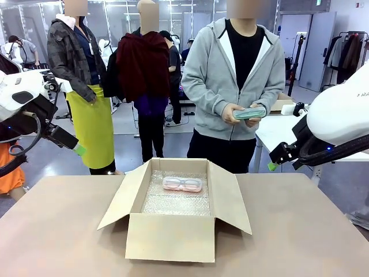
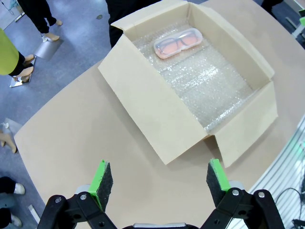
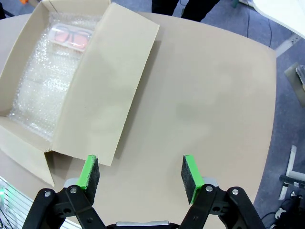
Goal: Pack the glasses set securely to prepare it for shipping.
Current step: Put the Glasses case from the right side of the table into the Package Box.
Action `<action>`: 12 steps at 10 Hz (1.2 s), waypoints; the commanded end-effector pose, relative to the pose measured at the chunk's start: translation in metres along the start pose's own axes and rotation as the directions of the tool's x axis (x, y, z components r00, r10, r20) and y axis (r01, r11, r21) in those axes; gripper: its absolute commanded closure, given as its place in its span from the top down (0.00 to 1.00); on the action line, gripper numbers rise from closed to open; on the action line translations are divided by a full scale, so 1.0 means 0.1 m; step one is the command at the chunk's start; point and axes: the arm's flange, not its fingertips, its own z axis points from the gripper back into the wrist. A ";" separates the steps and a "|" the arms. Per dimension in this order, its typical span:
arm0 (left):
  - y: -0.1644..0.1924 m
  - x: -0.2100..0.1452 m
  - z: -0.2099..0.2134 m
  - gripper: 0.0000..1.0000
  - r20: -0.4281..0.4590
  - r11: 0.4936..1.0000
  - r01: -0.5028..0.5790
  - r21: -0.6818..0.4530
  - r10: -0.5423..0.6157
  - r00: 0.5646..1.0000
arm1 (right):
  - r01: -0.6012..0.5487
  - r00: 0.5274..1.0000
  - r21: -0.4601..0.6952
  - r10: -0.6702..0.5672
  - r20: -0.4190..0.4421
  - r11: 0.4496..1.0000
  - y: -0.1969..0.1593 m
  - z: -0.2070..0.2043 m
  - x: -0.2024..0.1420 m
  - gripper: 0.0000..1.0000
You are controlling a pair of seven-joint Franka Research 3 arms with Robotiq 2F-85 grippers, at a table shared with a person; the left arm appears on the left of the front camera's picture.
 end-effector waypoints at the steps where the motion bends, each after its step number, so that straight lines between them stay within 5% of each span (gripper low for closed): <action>1: 0.01 -0.01 0.02 1.00 0.008 1.000 0.001 -0.013 -0.001 1.000 | 0.000 1.000 -0.003 0.000 0.010 1.000 0.00 -0.02 0.02 0.87; 12: 0.01 -0.01 0.02 1.00 0.008 1.000 0.001 -0.013 -0.001 1.000 | 0.000 1.000 -0.003 0.000 0.010 1.000 0.00 -0.02 0.02 0.87</action>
